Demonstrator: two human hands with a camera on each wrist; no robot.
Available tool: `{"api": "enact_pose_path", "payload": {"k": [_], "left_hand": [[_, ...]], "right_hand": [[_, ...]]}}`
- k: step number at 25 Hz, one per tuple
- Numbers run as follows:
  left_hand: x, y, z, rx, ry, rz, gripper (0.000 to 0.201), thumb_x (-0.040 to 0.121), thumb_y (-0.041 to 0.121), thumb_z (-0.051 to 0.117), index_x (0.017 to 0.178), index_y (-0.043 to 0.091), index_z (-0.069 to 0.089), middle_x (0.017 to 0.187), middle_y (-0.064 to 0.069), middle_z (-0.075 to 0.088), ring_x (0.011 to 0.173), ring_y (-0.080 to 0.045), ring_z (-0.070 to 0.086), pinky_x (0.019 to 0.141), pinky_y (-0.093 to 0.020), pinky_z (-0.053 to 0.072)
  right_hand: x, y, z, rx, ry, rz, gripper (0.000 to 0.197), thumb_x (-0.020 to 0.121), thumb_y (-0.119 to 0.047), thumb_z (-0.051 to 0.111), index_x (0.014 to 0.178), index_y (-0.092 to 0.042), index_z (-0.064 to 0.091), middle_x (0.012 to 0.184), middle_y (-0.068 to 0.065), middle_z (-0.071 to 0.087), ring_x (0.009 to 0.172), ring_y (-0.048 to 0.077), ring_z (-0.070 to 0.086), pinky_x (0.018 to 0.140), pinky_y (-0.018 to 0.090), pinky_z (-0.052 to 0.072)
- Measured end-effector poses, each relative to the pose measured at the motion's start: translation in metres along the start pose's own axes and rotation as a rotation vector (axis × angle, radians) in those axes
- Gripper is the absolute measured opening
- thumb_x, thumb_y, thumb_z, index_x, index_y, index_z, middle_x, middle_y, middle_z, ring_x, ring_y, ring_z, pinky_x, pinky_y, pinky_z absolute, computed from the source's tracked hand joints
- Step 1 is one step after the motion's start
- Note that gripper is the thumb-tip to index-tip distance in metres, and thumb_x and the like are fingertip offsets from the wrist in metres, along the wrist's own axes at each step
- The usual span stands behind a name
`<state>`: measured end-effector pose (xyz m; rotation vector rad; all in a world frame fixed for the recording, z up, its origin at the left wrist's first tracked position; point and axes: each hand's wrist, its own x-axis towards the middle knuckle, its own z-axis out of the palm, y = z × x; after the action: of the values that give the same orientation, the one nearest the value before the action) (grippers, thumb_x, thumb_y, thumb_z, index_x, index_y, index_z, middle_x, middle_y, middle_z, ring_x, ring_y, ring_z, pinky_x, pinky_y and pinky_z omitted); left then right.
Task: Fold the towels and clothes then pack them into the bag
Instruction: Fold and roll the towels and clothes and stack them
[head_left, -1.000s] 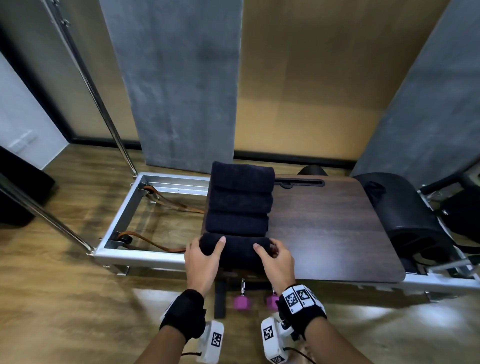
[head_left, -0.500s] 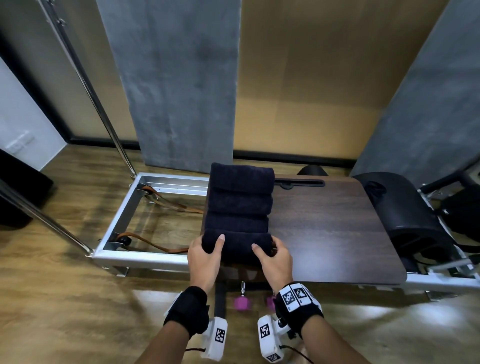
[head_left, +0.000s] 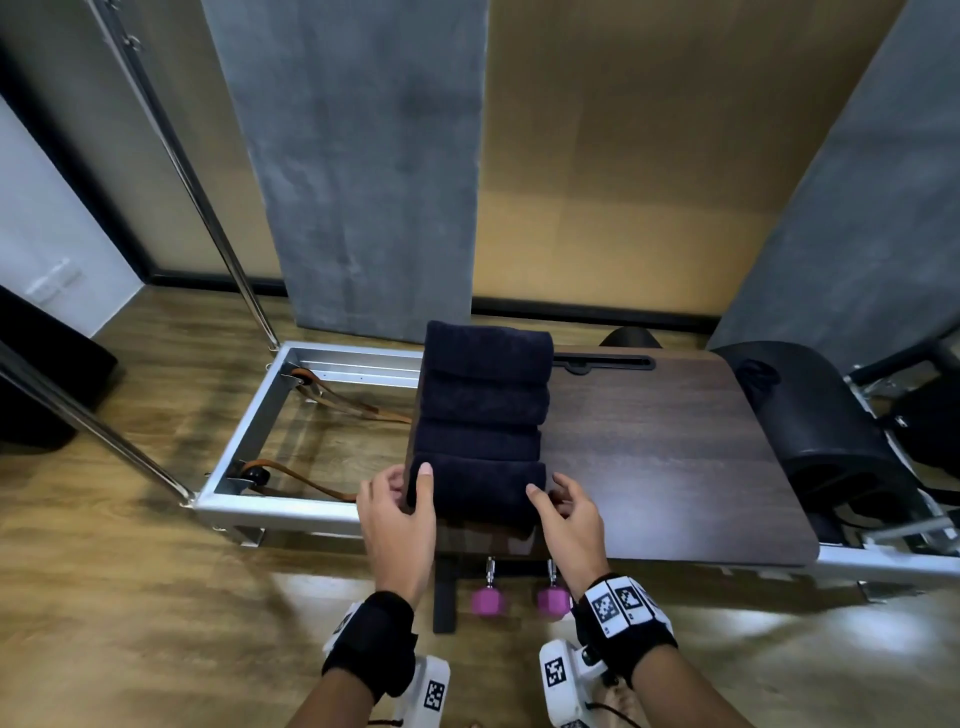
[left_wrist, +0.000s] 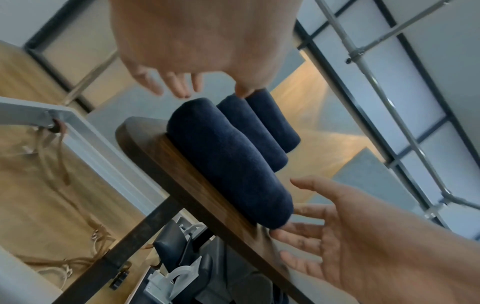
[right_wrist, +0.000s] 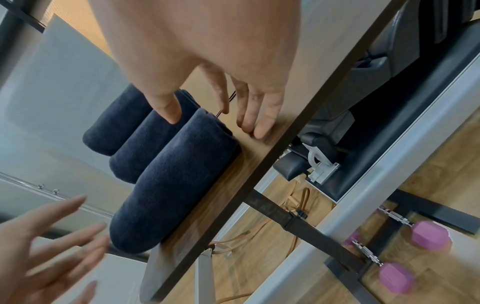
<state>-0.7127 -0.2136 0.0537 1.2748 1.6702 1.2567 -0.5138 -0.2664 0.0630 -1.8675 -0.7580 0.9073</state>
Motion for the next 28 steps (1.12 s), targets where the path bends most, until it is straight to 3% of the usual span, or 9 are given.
{"api": "enact_pose_path", "payload": {"k": [2,5,10,12,14,17,21,26,28], "left_hand": [[-0.01,0.014,0.004,-0.014,0.006,0.113,0.023,0.1,0.061,0.058,0.091,0.04,0.06,0.088,0.014,0.059,0.081,-0.011,0.06,0.071,-0.025,0.05],[-0.029,0.038,0.029,-0.031,-0.188,0.244,0.032,0.105,0.052,0.058,0.079,0.033,0.06,0.072,0.009,0.062,0.068,-0.013,0.06,0.061,-0.019,0.044],[-0.067,0.072,0.097,-0.004,-0.567,0.235,0.031,0.103,0.052,0.061,0.082,0.029,0.066,0.069,0.005,0.065,0.064,-0.01,0.061,0.063,-0.033,0.052],[-0.086,0.085,0.132,0.026,-0.677,0.215,0.032,0.101,0.055,0.061,0.084,0.029,0.069,0.072,0.005,0.068,0.067,-0.013,0.064,0.068,-0.041,0.058],[-0.109,0.097,0.172,0.071,-0.749,0.223,0.032,0.1,0.056,0.062,0.086,0.028,0.07,0.074,0.007,0.069,0.071,-0.013,0.066,0.071,-0.042,0.059],[-0.149,0.119,0.237,0.116,-0.815,0.261,0.028,0.099,0.055,0.062,0.087,0.031,0.071,0.077,0.009,0.07,0.075,-0.01,0.066,0.075,-0.039,0.057],[-0.202,0.152,0.324,0.146,-0.858,0.256,0.024,0.101,0.048,0.064,0.087,0.03,0.072,0.081,0.011,0.074,0.08,-0.006,0.069,0.079,-0.035,0.057],[-0.263,0.192,0.432,0.074,-0.843,0.142,0.016,0.104,0.028,0.066,0.094,0.018,0.073,0.077,-0.001,0.074,0.059,-0.015,0.066,0.061,-0.027,0.053],[-0.279,0.2,0.46,0.066,-0.835,0.101,0.015,0.105,0.025,0.065,0.098,0.015,0.073,0.08,-0.004,0.075,0.059,-0.014,0.066,0.059,-0.023,0.051]], "right_hand": [[0.002,0.001,-0.008,0.001,0.006,-0.005,0.054,0.094,-0.043,0.072,0.142,-0.021,0.058,0.12,-0.003,0.065,0.105,0.008,0.061,0.086,0.021,0.049],[0.007,0.006,-0.032,0.029,0.057,-0.024,0.043,0.096,-0.039,0.071,0.133,-0.019,0.064,0.107,-0.006,0.068,0.099,0.005,0.063,0.077,0.014,0.046],[0.018,0.02,-0.096,0.097,0.103,-0.005,0.01,0.095,-0.028,0.072,0.101,-0.022,0.077,0.093,-0.005,0.076,0.094,0.012,0.071,0.088,0.028,0.057],[0.022,0.028,-0.132,0.126,0.086,0.016,0.007,0.096,-0.024,0.071,0.095,-0.022,0.077,0.09,-0.002,0.078,0.091,0.016,0.073,0.083,0.032,0.058],[0.029,0.037,-0.172,0.151,0.072,0.035,0.009,0.098,-0.022,0.069,0.094,-0.019,0.077,0.088,0.001,0.079,0.084,0.016,0.075,0.07,0.03,0.057],[0.044,0.052,-0.245,0.186,0.042,0.054,0.012,0.1,-0.021,0.066,0.097,-0.017,0.076,0.087,0.005,0.079,0.073,0.014,0.073,0.056,0.027,0.051],[0.072,0.072,-0.348,0.193,0.011,0.043,0.013,0.1,-0.021,0.065,0.098,-0.018,0.078,0.088,0.007,0.079,0.071,0.018,0.073,0.055,0.03,0.05],[0.114,0.099,-0.466,0.194,-0.057,0.059,0.015,0.101,-0.02,0.061,0.103,-0.019,0.076,0.087,0.01,0.078,0.07,0.018,0.071,0.058,0.03,0.049],[0.13,0.104,-0.493,0.182,-0.084,0.066,0.016,0.101,-0.017,0.06,0.106,-0.02,0.075,0.089,0.009,0.079,0.072,0.02,0.072,0.058,0.03,0.05]]}}
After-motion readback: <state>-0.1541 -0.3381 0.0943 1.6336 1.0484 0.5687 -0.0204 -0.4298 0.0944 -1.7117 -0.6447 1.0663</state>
